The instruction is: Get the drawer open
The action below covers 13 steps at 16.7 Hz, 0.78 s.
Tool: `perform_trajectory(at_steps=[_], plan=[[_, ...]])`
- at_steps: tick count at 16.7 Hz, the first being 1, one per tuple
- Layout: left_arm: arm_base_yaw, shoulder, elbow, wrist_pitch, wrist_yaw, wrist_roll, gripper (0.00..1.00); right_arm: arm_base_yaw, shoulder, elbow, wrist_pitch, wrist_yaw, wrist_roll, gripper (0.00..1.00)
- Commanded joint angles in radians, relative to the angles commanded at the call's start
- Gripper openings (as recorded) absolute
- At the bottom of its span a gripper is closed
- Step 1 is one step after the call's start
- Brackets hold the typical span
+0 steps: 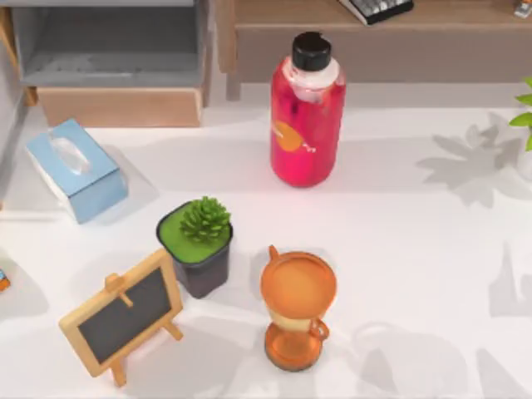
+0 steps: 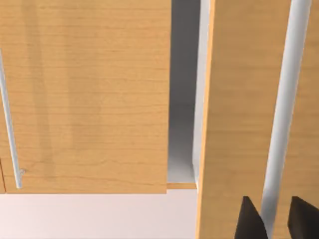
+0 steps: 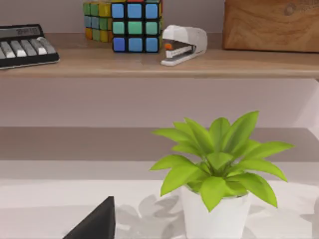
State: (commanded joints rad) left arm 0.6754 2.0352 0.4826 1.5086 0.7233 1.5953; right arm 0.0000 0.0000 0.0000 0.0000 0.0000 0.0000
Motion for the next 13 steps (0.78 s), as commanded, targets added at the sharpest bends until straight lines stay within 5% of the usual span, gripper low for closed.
perform_trajectory(at_steps=[7,13], plan=[[0.000,0.000,0.000,0.000,0.000,0.000,0.98,0.000,0.000,0.000,0.000,0.000,0.000,1.00],[0.000,0.000,0.000,0.000,0.000,0.000,1.00,0.000,0.000,0.000,0.000,0.000,0.000,1.00]])
